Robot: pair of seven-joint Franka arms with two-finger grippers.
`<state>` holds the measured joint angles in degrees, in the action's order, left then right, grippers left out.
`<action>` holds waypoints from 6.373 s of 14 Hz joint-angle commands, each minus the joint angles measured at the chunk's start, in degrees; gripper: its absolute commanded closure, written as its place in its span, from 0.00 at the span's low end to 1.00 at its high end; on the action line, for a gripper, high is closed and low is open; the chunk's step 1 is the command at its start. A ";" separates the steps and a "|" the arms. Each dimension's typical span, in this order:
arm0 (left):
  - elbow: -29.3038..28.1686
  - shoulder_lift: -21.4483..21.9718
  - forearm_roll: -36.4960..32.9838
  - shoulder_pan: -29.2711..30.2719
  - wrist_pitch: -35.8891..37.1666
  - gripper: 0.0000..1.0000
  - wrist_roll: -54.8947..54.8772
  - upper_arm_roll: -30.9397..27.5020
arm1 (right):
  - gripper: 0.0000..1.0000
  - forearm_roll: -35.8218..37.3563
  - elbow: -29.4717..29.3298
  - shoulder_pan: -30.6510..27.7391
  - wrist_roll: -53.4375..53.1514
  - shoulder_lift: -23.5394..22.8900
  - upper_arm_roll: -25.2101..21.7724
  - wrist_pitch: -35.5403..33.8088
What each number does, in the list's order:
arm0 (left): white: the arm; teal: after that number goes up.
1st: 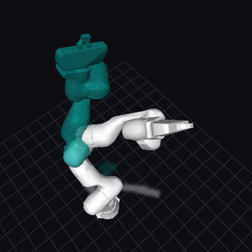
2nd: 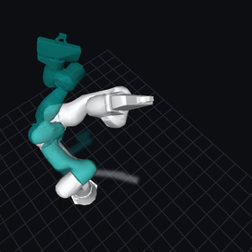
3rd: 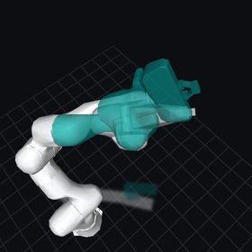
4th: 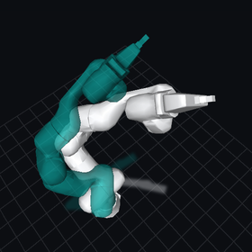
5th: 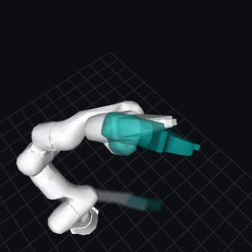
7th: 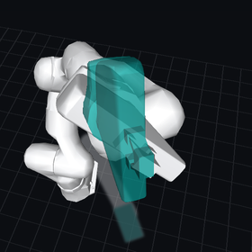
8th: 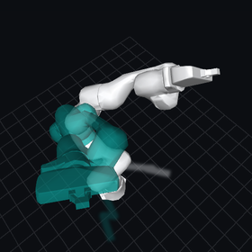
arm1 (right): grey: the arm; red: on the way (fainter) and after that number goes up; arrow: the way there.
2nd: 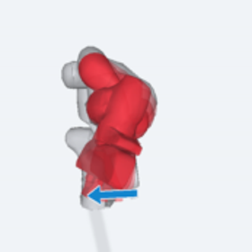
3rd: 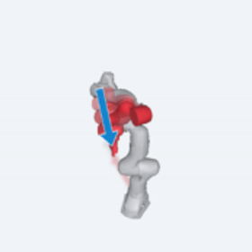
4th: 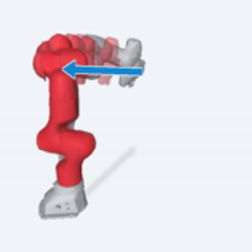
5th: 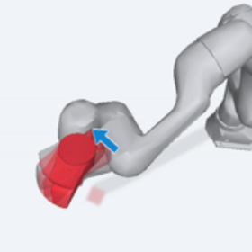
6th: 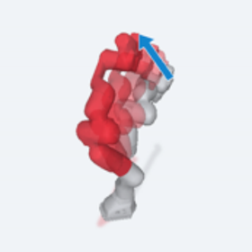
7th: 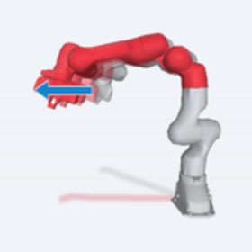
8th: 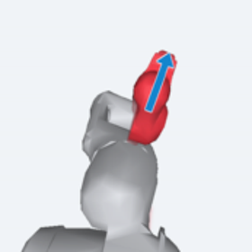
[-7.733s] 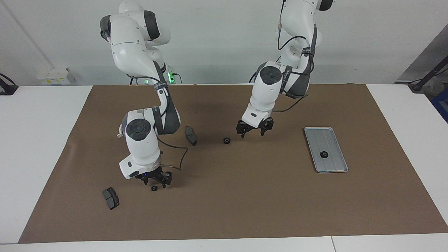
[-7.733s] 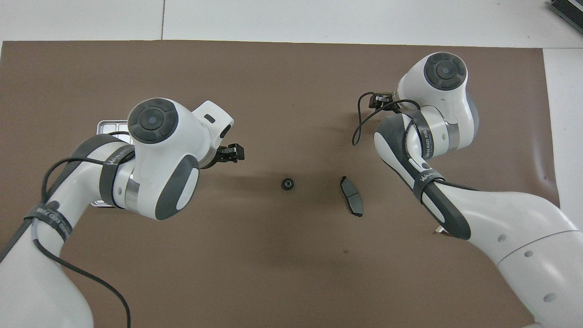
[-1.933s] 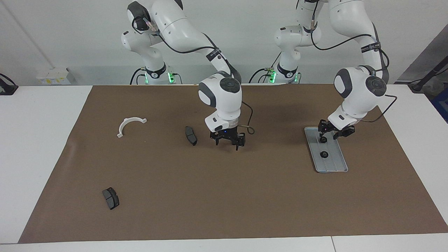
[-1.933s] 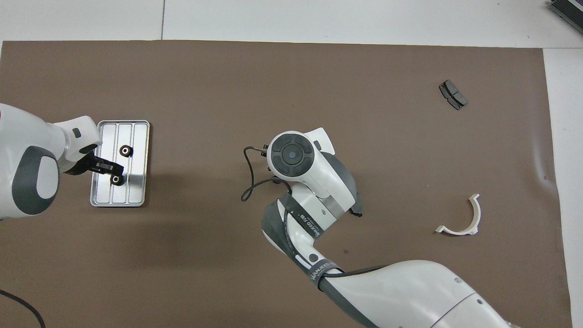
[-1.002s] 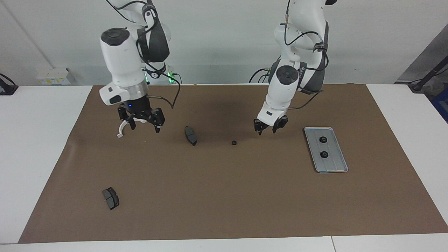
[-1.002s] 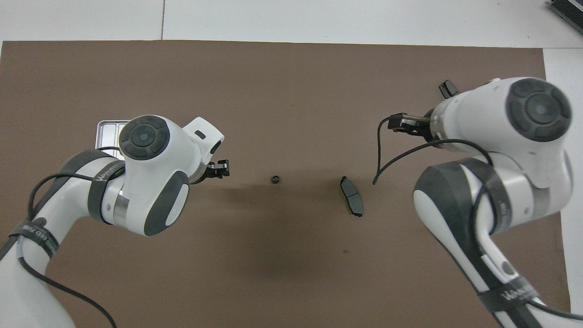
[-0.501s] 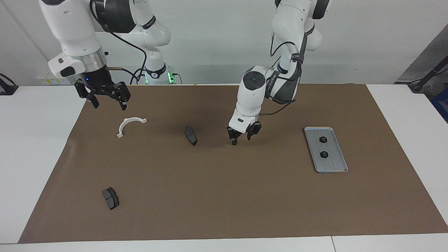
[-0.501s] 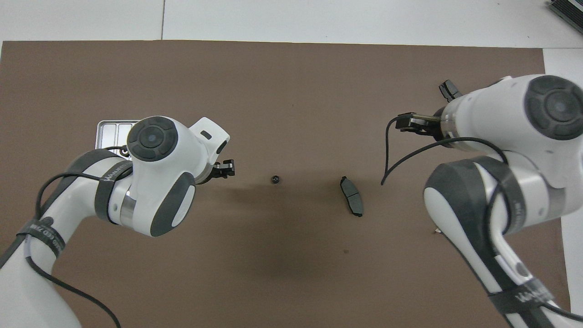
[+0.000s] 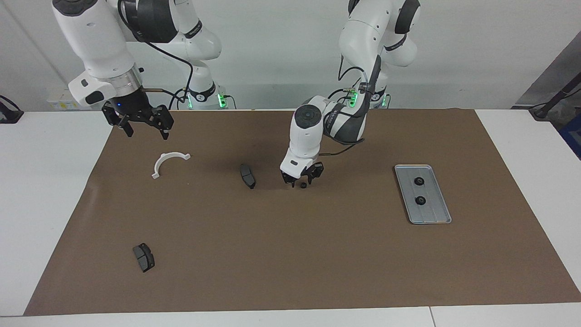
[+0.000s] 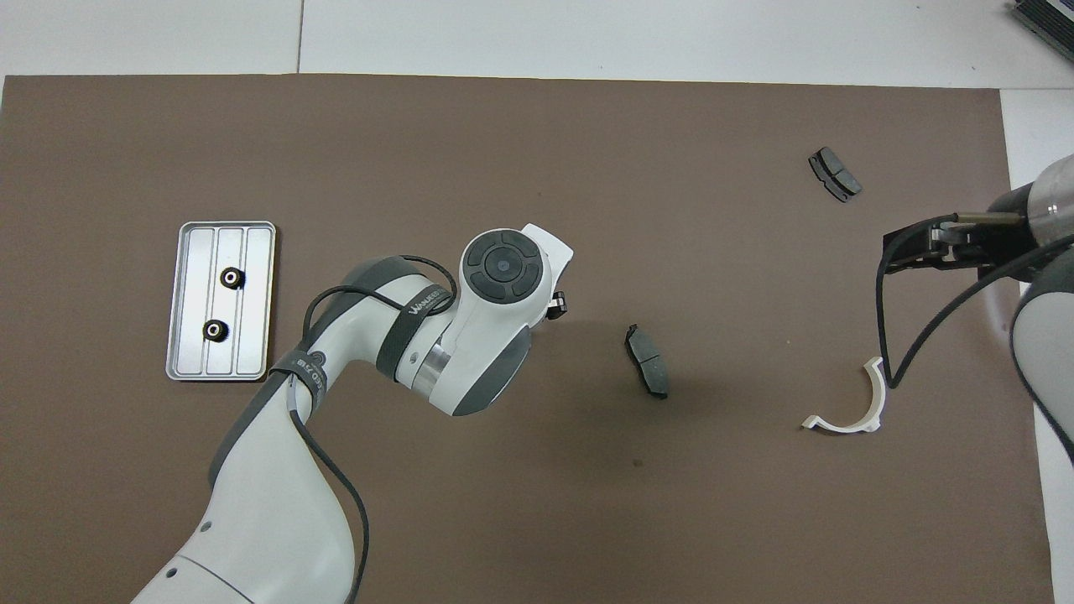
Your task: Pick bearing gear from pile to tray
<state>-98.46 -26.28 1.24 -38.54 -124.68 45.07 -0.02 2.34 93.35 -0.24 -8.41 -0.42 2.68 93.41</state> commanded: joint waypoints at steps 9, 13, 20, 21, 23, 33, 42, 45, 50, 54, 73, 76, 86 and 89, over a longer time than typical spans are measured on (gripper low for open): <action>-4.10 -0.09 -0.54 0.66 -4.52 0.46 -1.56 -0.33 | 0.00 -1.37 0.25 -0.47 1.82 1.12 0.48 -3.15; -4.63 0.17 -0.45 0.31 -4.17 0.54 -1.39 -0.25 | 0.00 -1.63 0.25 -0.38 1.56 1.12 0.57 -2.71; -4.90 0.35 -0.36 0.13 -3.99 0.74 -1.30 -0.25 | 0.00 -3.56 0.17 -0.82 1.20 1.03 0.48 -2.10; -4.90 0.35 -0.36 0.13 -3.90 0.76 -1.30 -0.25 | 0.00 -3.57 0.08 -0.73 1.20 0.95 0.48 -2.01; -4.90 0.35 -0.36 0.13 -3.99 0.80 -1.39 -0.25 | 0.00 -3.48 0.08 -0.47 1.11 1.03 0.39 -2.18; 0.11 3.59 -0.28 10.84 3.73 0.91 -9.00 -0.33 | 0.00 -1.63 0.08 -0.47 1.12 1.12 0.57 -2.01; -6.12 11.50 -0.01 32.10 11.04 0.91 -50.21 -0.60 | 0.00 -2.51 0.17 -0.55 1.64 1.12 0.48 -1.83; -10.42 13.00 -0.10 36.86 9.47 0.91 -59.64 -0.69 | 0.00 -2.51 0.17 -0.55 1.73 1.12 0.57 -1.83; -17.72 15.72 -0.10 37.40 4.71 0.76 -59.31 -0.86 | 0.00 -2.51 0.17 -0.55 1.73 1.12 0.57 -1.83; -18.17 16.08 -0.10 36.53 5.15 0.72 -56.42 -0.77 | 0.00 -2.51 0.17 -0.55 1.73 1.12 0.57 -1.83; 5.12 18.01 -0.63 35.55 21.58 0.00 -52.01 -0.33 | 0.00 -0.40 -0.01 -0.29 0.76 0.86 0.66 0.28; 4.86 20.12 -0.54 36.43 21.67 0.00 -51.92 -0.86 | 0.00 -1.46 -0.10 -0.20 -0.03 0.86 0.66 0.10; 4.77 24.25 -0.63 36.52 21.94 0.00 -52.01 -0.95 | 0.00 -1.46 -0.01 -0.20 -0.20 0.95 0.74 -0.43; 4.33 25.39 -0.54 36.17 25.53 0.00 -52.01 -0.86 | 0.00 -1.46 0.08 -0.20 -0.12 1.03 0.74 -0.51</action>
<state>-93.34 -2.57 1.25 -2.00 -101.56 -7.58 -0.82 1.57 93.14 -0.14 -8.41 0.13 3.07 92.79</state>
